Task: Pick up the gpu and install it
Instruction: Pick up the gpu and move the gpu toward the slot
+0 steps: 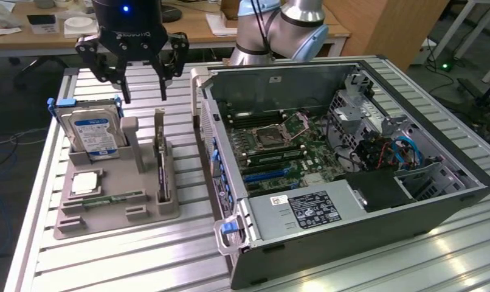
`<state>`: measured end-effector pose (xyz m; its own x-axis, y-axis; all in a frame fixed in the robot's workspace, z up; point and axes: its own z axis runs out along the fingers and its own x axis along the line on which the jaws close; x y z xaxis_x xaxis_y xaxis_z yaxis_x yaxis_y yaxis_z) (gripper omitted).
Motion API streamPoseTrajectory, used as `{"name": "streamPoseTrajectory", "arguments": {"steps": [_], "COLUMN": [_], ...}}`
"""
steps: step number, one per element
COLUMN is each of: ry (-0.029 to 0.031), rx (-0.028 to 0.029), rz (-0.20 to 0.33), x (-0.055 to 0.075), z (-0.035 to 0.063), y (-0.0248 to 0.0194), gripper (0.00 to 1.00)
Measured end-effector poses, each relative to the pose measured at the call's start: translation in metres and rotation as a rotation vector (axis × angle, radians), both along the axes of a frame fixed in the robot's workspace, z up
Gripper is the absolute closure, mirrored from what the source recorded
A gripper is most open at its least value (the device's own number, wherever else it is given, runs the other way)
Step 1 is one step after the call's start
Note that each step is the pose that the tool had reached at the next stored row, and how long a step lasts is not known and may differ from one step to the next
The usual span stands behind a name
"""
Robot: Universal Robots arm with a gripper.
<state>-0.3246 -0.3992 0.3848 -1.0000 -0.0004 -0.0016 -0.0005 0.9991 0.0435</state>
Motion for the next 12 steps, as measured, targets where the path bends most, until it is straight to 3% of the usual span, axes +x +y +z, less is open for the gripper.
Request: {"name": "streamPoseTrajectory", "arguments": {"steps": [5, 12], "ry": [0.0, 0.0001], "rx": [0.0001, 0.0], "rz": [0.006, 0.006], "x": [0.0, 0.0], "z": [-0.0038, -0.0169], "y": [-0.0049, -0.011], "gripper": [0.41, 0.41]}}
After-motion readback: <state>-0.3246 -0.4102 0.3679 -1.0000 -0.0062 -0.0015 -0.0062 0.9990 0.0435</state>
